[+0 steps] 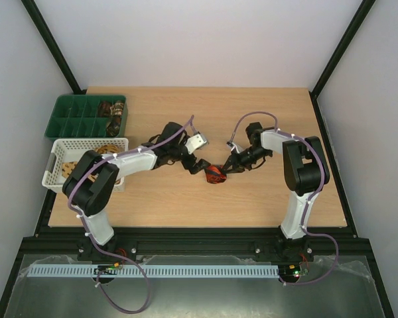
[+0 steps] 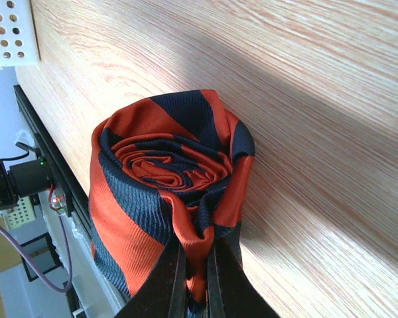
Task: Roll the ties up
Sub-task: Roll the tie at the center of the board.
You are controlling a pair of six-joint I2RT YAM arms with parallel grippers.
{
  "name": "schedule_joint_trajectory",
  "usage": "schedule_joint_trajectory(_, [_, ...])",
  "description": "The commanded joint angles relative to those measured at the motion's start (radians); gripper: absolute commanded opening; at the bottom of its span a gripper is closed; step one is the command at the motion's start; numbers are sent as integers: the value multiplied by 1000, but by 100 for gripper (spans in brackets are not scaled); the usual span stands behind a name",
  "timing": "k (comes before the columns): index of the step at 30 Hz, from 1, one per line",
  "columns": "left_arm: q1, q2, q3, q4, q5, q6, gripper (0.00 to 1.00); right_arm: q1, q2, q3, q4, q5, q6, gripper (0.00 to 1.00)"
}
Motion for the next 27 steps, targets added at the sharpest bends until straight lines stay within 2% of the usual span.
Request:
schedule_joint_trajectory(1, [7, -7, 51, -122, 101, 74, 99, 4, -11, -21, 9, -32, 26, 1])
schedule_joint_trajectory(7, [-53, 42, -4, -35, 128, 165, 99, 6, -6, -25, 13, -57, 37, 1])
schedule_joint_trajectory(15, [-89, 207, 86, 12, 85, 152, 99, 16, -9, -34, 8, -63, 36, 1])
schedule_joint_trajectory(20, [-105, 275, 130, -20, 69, 221, 96, 16, -5, -25, 6, -61, 37, 1])
schedule_joint_trajectory(22, [-106, 291, 141, -46, 54, 237, 86, 16, -3, -17, -2, -60, 35, 1])
schedule_joint_trajectory(25, [-107, 291, 140, -66, 37, 245, 57, 15, -3, -8, -6, -57, 34, 1])
schedule_joint_trajectory(27, [-108, 269, 125, -63, 45, 254, 42, 15, -1, -10, -2, -59, 35, 1])
